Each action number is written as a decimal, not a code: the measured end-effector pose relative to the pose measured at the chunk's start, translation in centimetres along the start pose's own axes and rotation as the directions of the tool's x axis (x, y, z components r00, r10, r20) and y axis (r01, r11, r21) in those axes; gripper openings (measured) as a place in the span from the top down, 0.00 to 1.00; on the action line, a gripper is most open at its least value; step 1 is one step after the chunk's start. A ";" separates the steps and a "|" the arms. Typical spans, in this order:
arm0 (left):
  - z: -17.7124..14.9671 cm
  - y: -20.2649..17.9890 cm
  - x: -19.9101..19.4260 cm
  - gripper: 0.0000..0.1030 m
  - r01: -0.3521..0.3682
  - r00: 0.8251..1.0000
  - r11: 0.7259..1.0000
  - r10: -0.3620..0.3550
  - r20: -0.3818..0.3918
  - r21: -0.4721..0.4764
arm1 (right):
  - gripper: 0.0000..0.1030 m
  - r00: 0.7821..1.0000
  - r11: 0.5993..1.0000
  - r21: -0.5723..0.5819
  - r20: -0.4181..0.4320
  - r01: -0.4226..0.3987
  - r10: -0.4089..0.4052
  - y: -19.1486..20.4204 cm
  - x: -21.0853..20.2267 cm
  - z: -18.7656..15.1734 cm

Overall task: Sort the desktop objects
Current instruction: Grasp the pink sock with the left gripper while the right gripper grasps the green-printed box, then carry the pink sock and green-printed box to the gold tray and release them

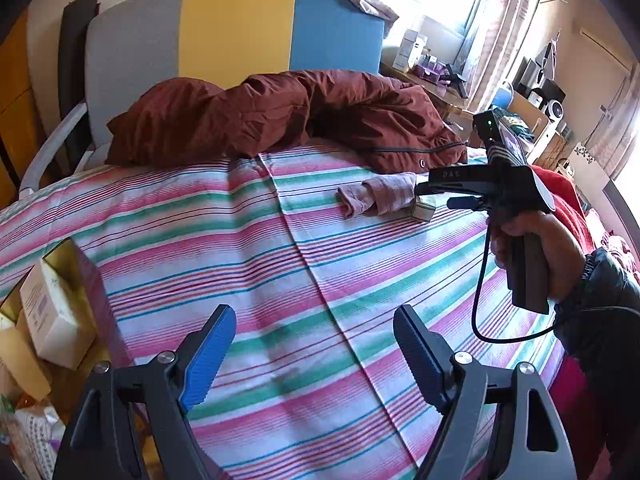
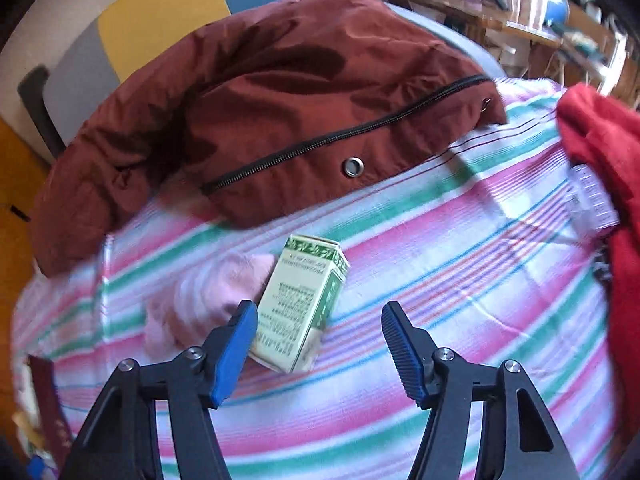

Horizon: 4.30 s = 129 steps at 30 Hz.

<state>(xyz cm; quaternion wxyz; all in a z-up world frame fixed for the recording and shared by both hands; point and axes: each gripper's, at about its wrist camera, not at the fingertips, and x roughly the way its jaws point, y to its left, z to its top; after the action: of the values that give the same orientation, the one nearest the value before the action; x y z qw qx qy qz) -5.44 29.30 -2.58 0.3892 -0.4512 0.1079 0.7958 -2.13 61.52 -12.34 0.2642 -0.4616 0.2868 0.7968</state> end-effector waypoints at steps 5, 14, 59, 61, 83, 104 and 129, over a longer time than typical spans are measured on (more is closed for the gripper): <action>1.2 -0.7 1.6 0.21 0.012 1.000 1.000 -0.012 -0.017 0.000 | 0.37 0.999 1.000 0.002 -0.027 -0.024 0.024 -0.1 1.0 0.6; 3.3 -2.9 5.4 0.21 0.054 0.997 0.998 -0.054 -0.056 0.008 | 0.71 0.995 0.996 -0.082 -0.094 0.038 -0.045 -0.3 1.5 0.9; 8.5 -5.9 17.4 0.58 0.055 0.994 0.997 -0.060 -0.090 -0.062 | 0.71 1.000 0.946 -0.324 0.002 0.012 -0.012 3.2 -1.7 1.5; 7.4 -5.1 16.1 0.58 0.029 0.996 0.998 -0.033 -0.081 -0.057 | 0.71 1.000 0.929 -0.369 -0.018 -0.008 0.001 4.4 -1.2 0.7; 1.2 0.8 -2.4 0.58 -0.151 0.971 0.988 0.156 0.182 -0.041 | 0.71 0.993 0.807 -0.582 -0.111 -0.099 0.042 12.9 -0.3 -6.3; -3.9 5.3 -9.1 0.58 -0.210 0.945 0.971 0.232 0.229 -0.115 | 0.71 0.985 0.755 -0.646 -0.170 -0.115 0.004 16.7 -1.9 -13.1; -9.8 11.9 -15.1 0.58 -0.156 0.933 0.947 0.234 0.272 -0.281 | 0.71 0.962 0.744 -0.610 -0.154 -0.273 0.227 23.1 -9.9 -20.1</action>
<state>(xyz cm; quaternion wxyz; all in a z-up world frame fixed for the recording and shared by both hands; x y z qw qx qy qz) -3.39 8.31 1.83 0.2582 -0.3577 -0.0113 0.8974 -1.94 29.77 -6.81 -0.0232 -0.5076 0.0742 0.8581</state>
